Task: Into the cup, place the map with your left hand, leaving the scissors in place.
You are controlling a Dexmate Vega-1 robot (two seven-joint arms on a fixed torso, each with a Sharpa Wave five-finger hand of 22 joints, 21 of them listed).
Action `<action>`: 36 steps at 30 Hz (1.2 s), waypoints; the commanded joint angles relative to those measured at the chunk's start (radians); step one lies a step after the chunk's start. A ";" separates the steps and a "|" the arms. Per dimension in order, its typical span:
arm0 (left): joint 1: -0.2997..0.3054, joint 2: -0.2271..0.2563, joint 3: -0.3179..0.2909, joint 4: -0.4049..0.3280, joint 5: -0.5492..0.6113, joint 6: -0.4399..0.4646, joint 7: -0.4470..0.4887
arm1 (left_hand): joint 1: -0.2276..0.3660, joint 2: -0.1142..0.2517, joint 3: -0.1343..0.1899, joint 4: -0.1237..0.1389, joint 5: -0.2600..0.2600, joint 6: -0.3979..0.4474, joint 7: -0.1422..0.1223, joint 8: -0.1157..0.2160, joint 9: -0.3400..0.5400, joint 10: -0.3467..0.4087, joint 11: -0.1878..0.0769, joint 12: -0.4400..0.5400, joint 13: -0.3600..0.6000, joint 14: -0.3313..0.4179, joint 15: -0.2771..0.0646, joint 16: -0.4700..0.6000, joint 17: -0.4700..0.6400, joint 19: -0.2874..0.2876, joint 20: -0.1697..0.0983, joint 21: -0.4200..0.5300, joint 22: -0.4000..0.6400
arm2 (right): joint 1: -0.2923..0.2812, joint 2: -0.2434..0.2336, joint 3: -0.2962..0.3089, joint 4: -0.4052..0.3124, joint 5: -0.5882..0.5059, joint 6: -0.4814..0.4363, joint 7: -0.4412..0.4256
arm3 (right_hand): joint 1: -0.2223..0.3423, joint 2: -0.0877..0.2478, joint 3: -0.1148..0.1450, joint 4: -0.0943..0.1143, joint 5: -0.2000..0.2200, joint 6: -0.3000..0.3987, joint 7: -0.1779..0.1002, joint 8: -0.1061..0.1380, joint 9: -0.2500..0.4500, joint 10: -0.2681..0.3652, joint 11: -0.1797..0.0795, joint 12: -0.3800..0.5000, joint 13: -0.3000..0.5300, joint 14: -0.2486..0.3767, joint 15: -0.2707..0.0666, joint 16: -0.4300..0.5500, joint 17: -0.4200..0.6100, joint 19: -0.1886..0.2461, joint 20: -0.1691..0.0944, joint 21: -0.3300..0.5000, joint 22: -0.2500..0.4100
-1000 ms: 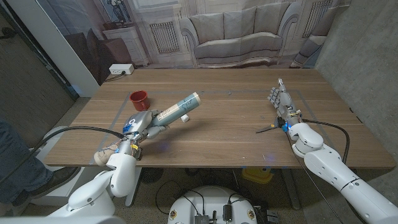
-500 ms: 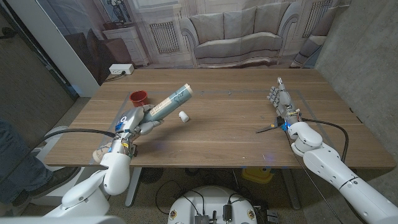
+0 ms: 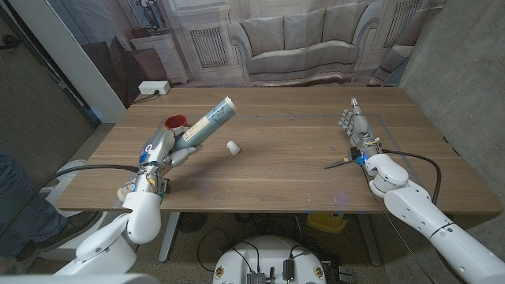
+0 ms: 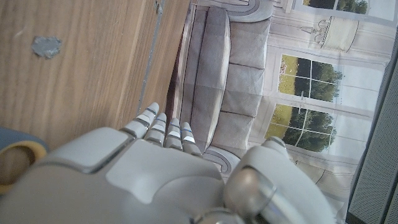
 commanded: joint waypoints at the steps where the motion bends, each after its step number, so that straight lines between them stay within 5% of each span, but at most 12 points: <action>1: 0.000 -0.043 -0.044 0.015 0.003 -0.021 -0.007 | 0.003 -0.003 -0.002 0.006 -0.006 0.010 -0.003 0.000 0.004 0.005 -0.001 -0.008 0.003 0.012 -0.106 -0.003 0.006 0.009 -0.001 -0.003 0.002 | -0.008 -0.001 0.004 -0.001 0.004 0.003 -0.001 | 0.008 0.003 -0.008 0.002 -0.006 0.005 0.008 0.002 0.006 0.002 0.003 -0.001 0.003 0.008 0.001 -0.003 0.005 0.010 0.000 0.001 0.002; 36: -0.089 -0.020 -0.045 0.037 0.129 0.127 -0.048 | 0.009 -0.007 0.011 0.015 -0.023 0.022 -0.008 -0.009 0.004 0.016 -0.007 -0.016 0.004 0.019 -0.104 -0.012 0.007 0.006 0.003 -0.011 0.003 | -0.013 0.008 0.000 -0.001 0.003 0.008 -0.011 | 0.010 0.006 -0.011 0.001 -0.007 0.006 0.008 0.002 0.006 0.003 0.005 -0.001 0.003 0.006 0.000 -0.004 0.005 0.010 0.000 0.001 0.002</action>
